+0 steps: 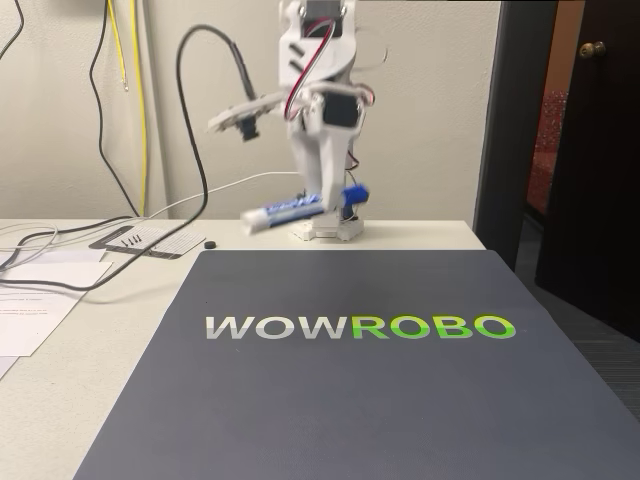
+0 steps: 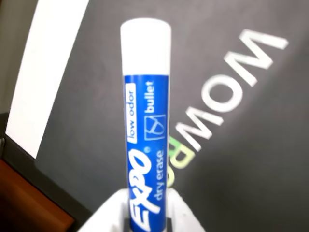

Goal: Pick up the blue marker.

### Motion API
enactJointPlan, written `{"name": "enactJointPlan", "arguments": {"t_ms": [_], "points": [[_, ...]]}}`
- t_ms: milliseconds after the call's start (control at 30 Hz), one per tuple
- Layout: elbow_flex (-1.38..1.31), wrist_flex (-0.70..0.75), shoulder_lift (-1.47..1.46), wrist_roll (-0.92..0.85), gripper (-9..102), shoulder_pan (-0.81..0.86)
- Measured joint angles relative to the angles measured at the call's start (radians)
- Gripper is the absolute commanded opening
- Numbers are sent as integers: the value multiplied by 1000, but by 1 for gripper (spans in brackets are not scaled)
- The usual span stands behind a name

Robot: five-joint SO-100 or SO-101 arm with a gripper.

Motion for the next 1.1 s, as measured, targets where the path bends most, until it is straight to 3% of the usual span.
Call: {"name": "enactJointPlan", "arguments": {"t_ms": [367,900,1100], "points": [[618,0,529,184,0,-40],[1111,-2,991,285,0,-80],[1416,-98,1209,345,0,-124]]}}
